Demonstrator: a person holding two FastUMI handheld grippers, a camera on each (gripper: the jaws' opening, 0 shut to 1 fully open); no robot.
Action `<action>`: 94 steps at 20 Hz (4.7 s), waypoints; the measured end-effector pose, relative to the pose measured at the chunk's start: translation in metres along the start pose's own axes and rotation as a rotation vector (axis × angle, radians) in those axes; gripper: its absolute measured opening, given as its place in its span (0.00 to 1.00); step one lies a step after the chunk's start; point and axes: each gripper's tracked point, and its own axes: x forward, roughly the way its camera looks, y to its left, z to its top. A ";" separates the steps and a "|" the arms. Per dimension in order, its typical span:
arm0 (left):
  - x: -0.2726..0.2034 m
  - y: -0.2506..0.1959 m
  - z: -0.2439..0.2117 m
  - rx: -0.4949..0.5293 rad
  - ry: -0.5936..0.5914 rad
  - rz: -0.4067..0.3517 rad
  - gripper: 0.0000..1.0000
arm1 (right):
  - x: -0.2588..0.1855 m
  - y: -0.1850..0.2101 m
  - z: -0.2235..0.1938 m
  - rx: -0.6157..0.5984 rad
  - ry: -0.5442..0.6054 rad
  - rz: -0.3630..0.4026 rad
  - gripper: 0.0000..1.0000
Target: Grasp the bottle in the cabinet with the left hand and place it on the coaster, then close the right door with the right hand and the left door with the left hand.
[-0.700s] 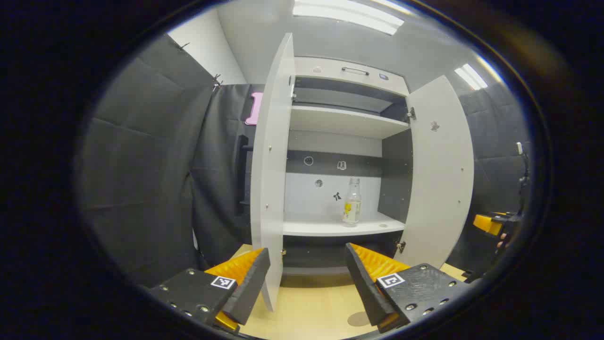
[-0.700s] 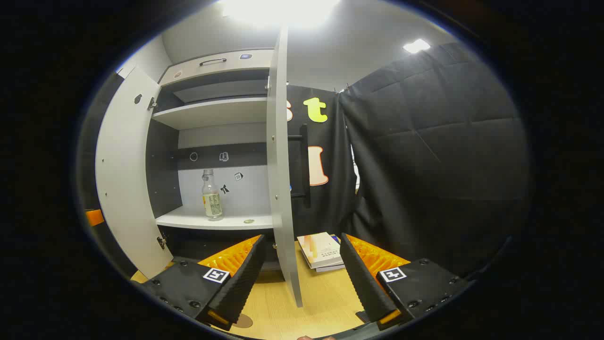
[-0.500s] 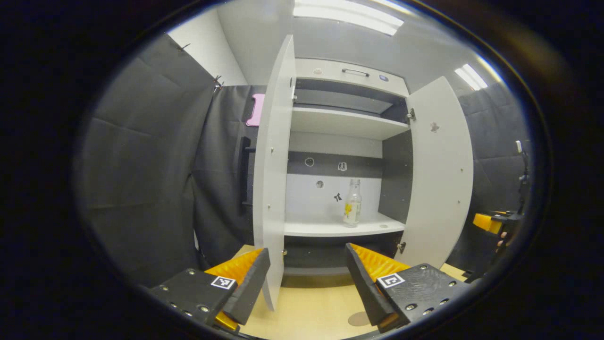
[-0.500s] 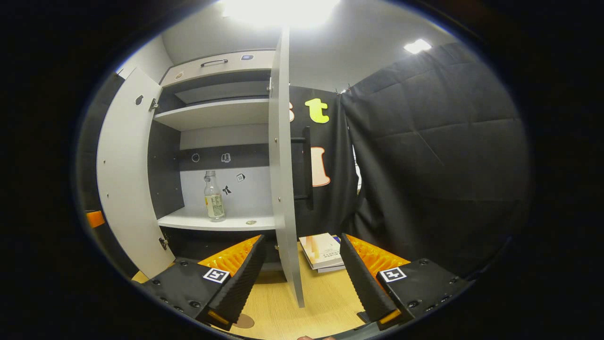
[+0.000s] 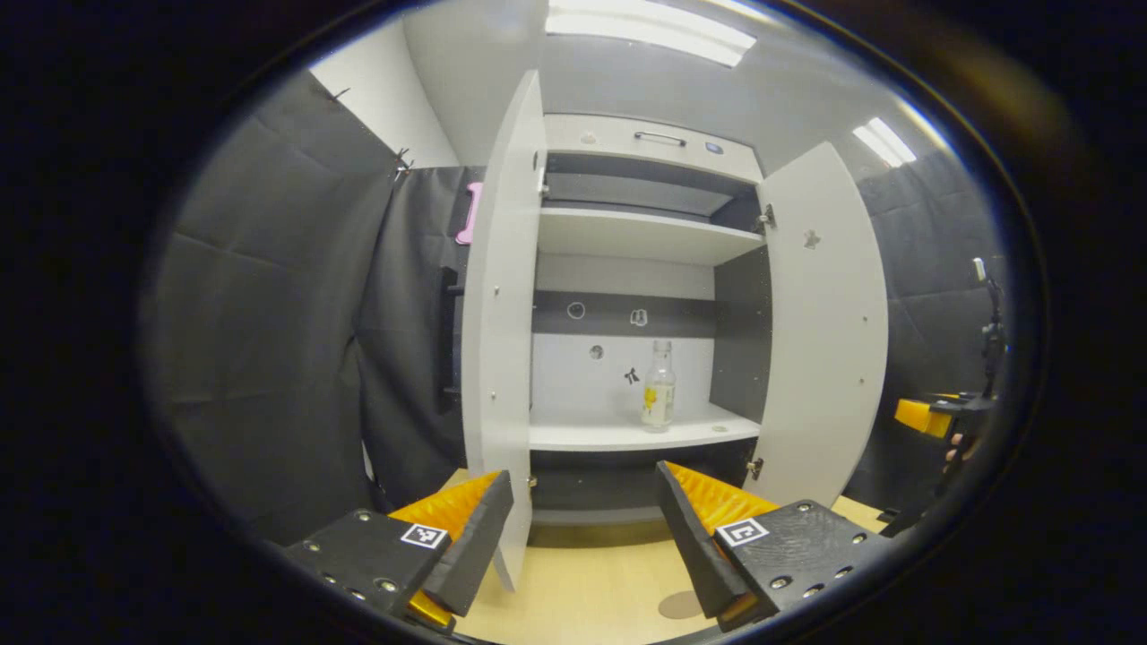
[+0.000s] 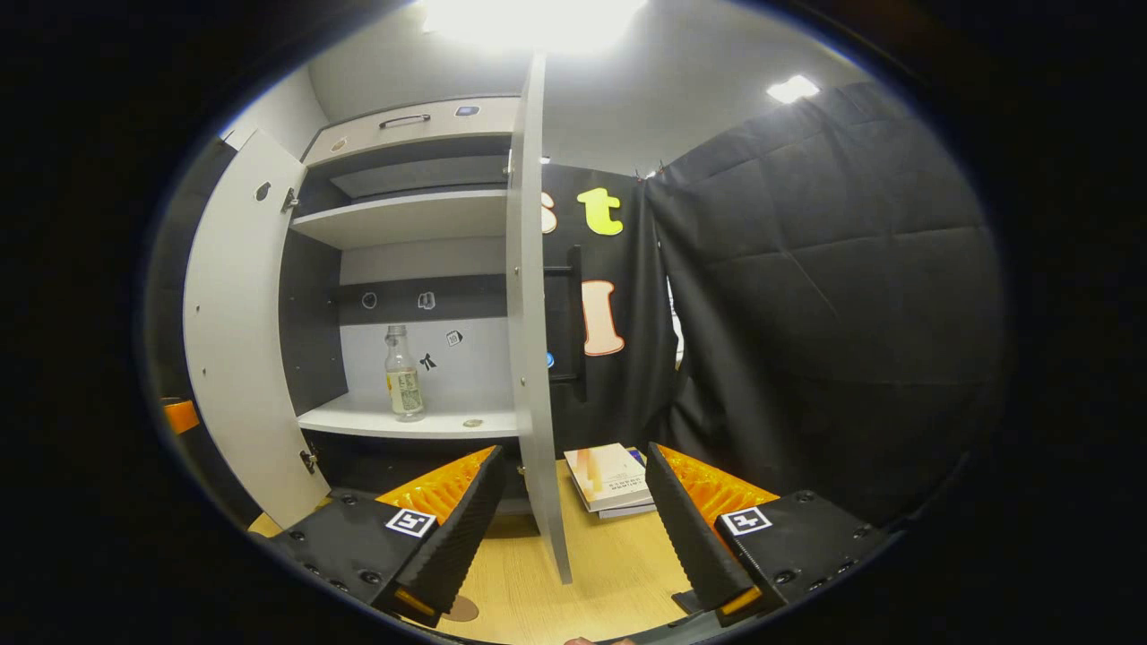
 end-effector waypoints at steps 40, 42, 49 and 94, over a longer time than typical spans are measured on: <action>0.361 -0.131 0.044 0.029 -0.016 -0.183 0.92 | 0.111 -0.187 0.008 0.012 -0.009 -0.451 1.00; 0.376 -0.133 0.044 0.051 -0.023 -0.180 0.92 | 0.115 -0.192 0.004 0.017 -0.002 -0.464 0.96; 0.421 -0.149 0.035 0.104 -0.017 -0.199 0.92 | 0.122 -0.204 0.001 0.017 0.003 -0.503 0.96; 0.220 -0.081 -0.007 0.039 0.032 -0.299 0.38 | 0.056 -0.131 0.005 0.014 0.026 -0.359 0.96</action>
